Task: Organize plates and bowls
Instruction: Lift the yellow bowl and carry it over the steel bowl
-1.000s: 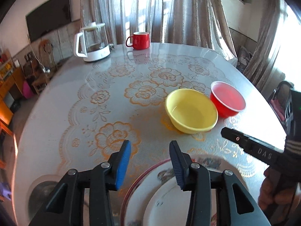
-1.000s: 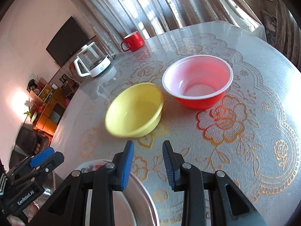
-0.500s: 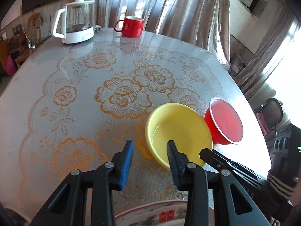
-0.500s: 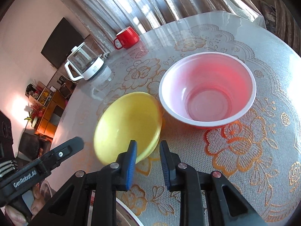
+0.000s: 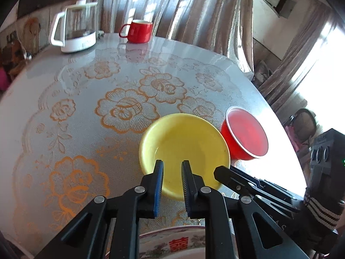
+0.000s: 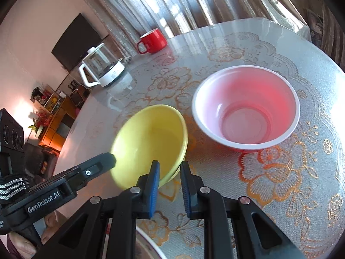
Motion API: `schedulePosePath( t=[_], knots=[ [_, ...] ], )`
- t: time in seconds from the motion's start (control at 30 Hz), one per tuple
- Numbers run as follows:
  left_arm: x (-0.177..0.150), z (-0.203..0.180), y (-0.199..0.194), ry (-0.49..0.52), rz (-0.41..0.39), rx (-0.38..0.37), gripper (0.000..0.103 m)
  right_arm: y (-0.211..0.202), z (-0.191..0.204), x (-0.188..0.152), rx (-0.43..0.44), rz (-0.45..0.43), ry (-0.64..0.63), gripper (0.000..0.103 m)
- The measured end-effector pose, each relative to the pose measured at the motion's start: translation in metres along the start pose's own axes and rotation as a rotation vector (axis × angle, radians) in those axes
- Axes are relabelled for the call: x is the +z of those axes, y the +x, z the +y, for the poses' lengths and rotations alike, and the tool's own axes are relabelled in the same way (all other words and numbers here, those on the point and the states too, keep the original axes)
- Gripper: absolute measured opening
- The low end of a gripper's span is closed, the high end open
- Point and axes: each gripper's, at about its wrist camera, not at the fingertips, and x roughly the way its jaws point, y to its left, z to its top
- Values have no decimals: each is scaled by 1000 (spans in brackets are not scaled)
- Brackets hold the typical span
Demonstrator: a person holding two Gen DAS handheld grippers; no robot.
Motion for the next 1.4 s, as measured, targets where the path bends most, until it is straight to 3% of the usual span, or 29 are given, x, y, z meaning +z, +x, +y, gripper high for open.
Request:
schedulePosePath(
  t=[0.13,0.23,0.3,0.37,0.4,0.5,0.53,0.63,0.7,1.03,1.4],
  knots=[
    [2,14,-5,-65,2,13,18,4,6,-2,-51,16,-26,17],
    [6,25,-4,-87,8,51,18,5,0,-2,-41,23,1,17],
    [7,30,2,-95,36,34,22,6,0,-2,-43,23,3,17],
    [6,32,6,-111,47,18,35,7,0,-1,-41,22,4,17],
    [6,31,9,-114,50,18,37,7,0,-1,-41,22,2,17],
    [3,26,22,-104,76,3,33,8,-1,0,-41,25,3,17],
    [2,22,25,-82,83,-16,20,9,-2,0,-42,27,4,17],
    [-2,15,21,-38,55,-9,17,9,-7,0,-51,30,14,18],
    [-4,15,14,-44,39,-36,16,8,-10,0,-53,30,24,18],
    [-13,19,-25,-56,-27,-4,16,-11,5,-10,15,13,16,18],
    [-53,29,-104,-51,-153,117,16,-32,58,-34,106,10,-83,18]
  ],
)
